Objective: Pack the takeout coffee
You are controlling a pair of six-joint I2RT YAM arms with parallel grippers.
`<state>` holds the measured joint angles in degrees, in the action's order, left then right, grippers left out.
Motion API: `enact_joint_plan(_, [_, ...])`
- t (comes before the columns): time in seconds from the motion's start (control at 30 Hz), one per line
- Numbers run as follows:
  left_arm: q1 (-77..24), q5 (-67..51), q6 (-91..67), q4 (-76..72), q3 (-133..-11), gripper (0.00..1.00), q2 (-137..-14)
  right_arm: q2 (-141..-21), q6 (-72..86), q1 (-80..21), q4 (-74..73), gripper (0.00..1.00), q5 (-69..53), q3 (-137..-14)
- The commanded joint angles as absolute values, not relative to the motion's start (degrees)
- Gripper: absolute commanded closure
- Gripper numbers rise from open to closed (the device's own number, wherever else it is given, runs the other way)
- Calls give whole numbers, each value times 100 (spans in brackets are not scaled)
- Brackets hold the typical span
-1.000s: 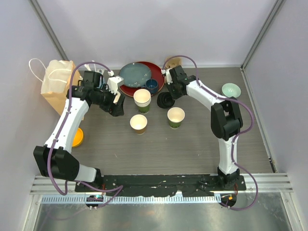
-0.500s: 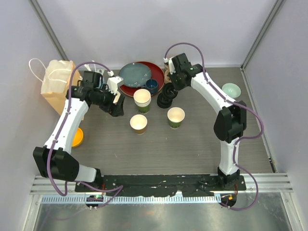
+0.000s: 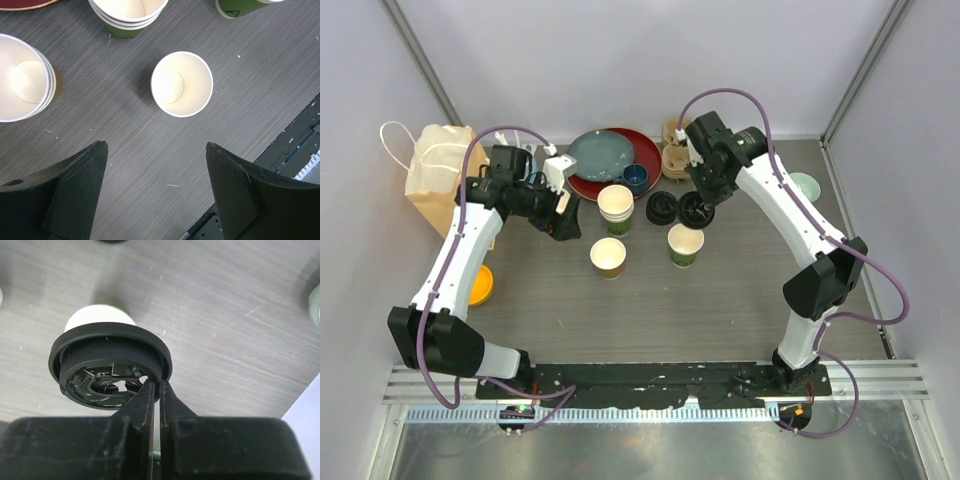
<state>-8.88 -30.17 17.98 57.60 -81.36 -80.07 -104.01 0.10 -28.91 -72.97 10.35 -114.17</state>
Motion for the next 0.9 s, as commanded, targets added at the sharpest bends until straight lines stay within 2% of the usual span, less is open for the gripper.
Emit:
enact_joint_plan(0.0, [-888,-3287,1714,5775,-8253,16,-7770,-10379,114,-3137,-7936,99,958,-11162])
enact_joint_plan(0.47, [-888,-3234,1767,5809,-8218,16,-7638,-11443,-141,-3278,-8121,99,1090,-11663])
enact_joint_plan(0.87, [-888,-3155,1802,5801,-8218,16,-7646,-11593,-202,-3296,-8112,99,994,-11549])
